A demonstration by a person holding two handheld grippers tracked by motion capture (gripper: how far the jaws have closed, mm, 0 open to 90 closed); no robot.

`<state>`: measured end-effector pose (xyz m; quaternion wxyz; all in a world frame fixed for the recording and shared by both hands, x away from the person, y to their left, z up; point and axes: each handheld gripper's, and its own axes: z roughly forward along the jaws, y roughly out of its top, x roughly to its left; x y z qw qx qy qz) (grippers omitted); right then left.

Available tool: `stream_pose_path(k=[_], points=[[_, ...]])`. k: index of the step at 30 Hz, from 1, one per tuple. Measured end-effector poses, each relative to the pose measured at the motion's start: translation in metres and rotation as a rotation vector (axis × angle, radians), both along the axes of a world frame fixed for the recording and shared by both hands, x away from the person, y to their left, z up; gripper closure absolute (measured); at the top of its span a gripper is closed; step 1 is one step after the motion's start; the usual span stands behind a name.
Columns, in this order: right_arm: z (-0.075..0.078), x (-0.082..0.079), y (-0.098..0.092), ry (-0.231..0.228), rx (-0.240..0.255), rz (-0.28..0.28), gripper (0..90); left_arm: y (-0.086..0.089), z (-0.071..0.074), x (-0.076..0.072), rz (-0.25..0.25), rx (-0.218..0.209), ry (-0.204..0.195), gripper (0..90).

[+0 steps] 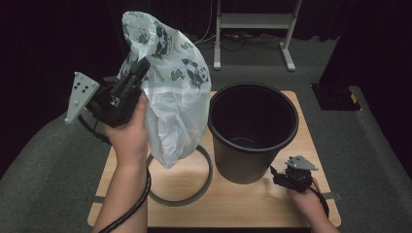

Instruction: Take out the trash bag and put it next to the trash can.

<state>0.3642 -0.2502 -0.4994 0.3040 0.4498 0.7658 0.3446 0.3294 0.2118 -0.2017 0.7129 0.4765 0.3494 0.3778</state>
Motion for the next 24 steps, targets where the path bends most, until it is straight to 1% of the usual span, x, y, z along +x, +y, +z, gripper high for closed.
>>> stream_pose_path(k=[5,14,18,23,24], points=[[-0.001,0.001,0.0,0.007,-0.011,-0.002,19.7,0.006,-0.008,0.002,0.011,0.004,0.026,89.9],[-0.002,0.001,-0.001,0.014,-0.003,0.0,19.7,0.012,-0.025,0.007,0.036,0.024,0.072,89.9],[-0.002,0.001,-0.002,0.015,0.0,-0.001,19.7,0.014,-0.034,0.012,0.054,0.028,0.087,89.9],[-0.002,0.001,-0.002,0.019,0.002,-0.001,19.7,0.014,-0.046,0.021,0.086,0.044,0.112,89.9],[-0.001,0.002,-0.002,0.017,0.001,0.002,19.7,0.014,-0.048,0.023,0.092,0.054,0.12,89.9]])
